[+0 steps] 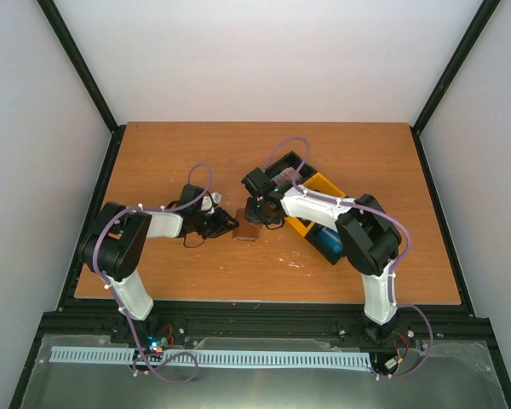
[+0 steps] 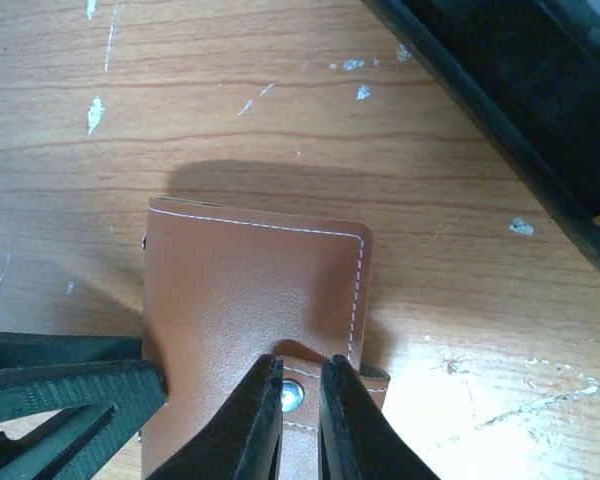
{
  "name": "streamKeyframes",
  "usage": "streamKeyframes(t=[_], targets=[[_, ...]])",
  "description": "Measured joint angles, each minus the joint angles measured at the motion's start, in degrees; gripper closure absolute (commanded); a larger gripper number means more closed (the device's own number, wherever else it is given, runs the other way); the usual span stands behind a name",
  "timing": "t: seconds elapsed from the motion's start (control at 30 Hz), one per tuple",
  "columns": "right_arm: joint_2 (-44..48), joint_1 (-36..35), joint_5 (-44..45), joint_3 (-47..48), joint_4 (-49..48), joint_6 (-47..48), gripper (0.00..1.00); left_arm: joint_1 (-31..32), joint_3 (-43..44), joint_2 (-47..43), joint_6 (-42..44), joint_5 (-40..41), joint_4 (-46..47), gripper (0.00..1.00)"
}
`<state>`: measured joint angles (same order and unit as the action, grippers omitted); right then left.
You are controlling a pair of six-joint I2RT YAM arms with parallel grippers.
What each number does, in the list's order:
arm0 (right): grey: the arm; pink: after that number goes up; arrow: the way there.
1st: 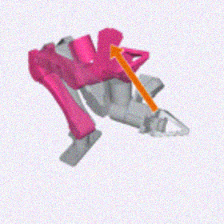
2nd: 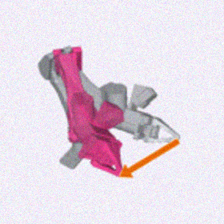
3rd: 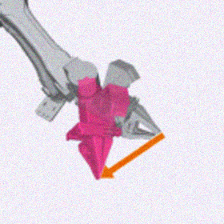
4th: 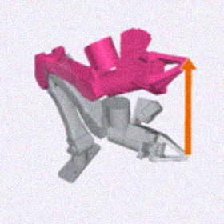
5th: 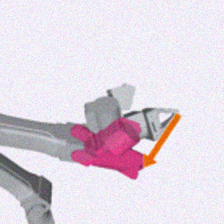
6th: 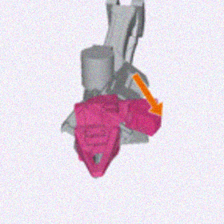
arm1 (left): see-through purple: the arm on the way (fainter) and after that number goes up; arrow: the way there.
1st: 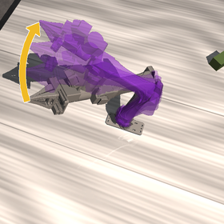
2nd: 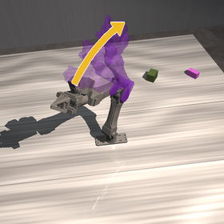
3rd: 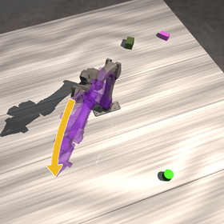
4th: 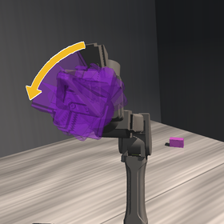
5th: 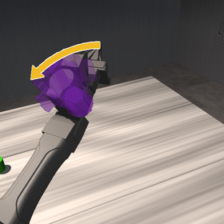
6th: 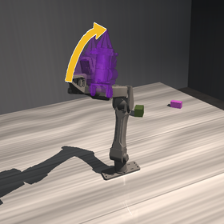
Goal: Put the credit cards into the card holder
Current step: Close the card holder at the center of the board.
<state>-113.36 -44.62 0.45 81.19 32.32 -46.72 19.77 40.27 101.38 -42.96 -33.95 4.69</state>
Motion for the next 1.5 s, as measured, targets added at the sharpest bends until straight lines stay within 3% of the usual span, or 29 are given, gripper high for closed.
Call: streamKeyframes(t=[0.73, 1.5], targets=[[-2.25, 0.24, -5.70, -0.02, -1.51, 0.20, 0.91, 0.00, 0.02, 0.09, 0.00, -0.09, 0.04, 0.74], [-3.17, 0.07, -4.46, 0.76, -1.36, 2.10, 0.96, 0.00, 0.20, 0.24, 0.00, -0.20, 0.00, 0.74]])
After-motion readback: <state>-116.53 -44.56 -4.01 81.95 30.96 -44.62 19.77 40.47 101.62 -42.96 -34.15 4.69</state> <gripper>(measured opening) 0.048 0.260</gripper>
